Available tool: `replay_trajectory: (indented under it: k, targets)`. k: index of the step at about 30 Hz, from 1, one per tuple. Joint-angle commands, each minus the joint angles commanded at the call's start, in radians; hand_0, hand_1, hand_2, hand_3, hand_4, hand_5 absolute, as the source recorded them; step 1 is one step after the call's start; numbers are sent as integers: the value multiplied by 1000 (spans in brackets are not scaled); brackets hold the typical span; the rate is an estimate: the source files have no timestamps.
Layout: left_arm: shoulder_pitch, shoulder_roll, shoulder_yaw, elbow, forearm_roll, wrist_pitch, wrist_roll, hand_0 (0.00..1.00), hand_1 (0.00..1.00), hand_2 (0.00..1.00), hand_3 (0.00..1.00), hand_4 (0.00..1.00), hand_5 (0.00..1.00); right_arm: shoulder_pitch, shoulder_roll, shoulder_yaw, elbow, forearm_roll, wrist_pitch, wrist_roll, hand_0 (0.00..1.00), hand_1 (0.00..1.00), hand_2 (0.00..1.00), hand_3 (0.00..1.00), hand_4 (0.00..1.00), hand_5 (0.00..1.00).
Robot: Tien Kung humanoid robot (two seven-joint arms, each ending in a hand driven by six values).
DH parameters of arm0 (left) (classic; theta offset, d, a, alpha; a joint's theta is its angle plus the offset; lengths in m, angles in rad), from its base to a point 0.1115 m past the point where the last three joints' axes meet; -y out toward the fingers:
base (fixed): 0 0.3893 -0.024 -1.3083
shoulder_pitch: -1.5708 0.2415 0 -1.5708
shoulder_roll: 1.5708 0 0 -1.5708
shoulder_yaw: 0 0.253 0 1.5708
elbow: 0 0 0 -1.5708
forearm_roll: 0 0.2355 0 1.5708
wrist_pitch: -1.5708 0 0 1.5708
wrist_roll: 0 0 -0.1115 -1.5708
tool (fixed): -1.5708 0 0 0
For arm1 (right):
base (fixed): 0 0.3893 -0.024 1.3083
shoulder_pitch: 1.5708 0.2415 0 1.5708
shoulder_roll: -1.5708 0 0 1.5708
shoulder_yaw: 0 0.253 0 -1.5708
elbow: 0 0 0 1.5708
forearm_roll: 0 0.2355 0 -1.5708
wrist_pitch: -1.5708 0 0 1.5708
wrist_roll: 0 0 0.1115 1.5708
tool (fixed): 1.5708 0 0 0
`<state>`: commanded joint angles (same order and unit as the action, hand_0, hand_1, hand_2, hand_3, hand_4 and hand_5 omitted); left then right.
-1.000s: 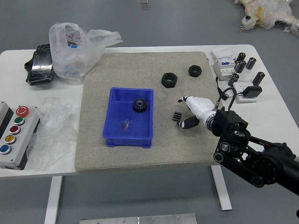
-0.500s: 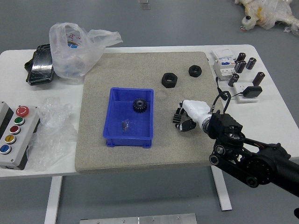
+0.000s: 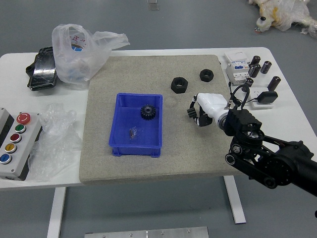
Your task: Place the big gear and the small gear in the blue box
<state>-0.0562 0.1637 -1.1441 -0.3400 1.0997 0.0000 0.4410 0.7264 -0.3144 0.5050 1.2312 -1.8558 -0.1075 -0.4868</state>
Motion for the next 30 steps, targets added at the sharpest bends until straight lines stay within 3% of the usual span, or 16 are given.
replay_trajectory:
  k: [7,12,13,16,18,19,30]
  targets:
    - [1,1,-7,-1,10,-3,6,707,553,543,726,726,448,127,86,-91,24,-17,-46,36,380,481,251,506,434,2]
    - [1,3,-10,-3,15,-4,9,707,553,543,726,726,448,178,135,-154,17,-9,-61,54,380,481,251,506,434,2]
    - [1,3,-11,-3,17,-4,10,707,553,543,727,729,449,184,141,-163,16,-9,-61,55,351,423,232,893,715,245]
    - [0,4,-14,-3,22,-5,12,707,553,543,727,729,449,195,156,-181,14,-16,-63,58,351,423,232,893,715,245]
    - [0,4,-14,-4,22,-5,12,707,553,543,727,729,449,196,162,-186,13,-21,-63,59,351,423,232,893,715,245]
    - [-1,4,-14,-4,23,-6,13,707,553,543,727,731,452,196,163,-187,13,-23,-64,59,346,372,211,998,864,336]
    - [-2,4,-11,-4,21,-5,11,707,553,543,726,731,455,166,140,-124,17,-65,-75,55,340,351,200,998,928,384]
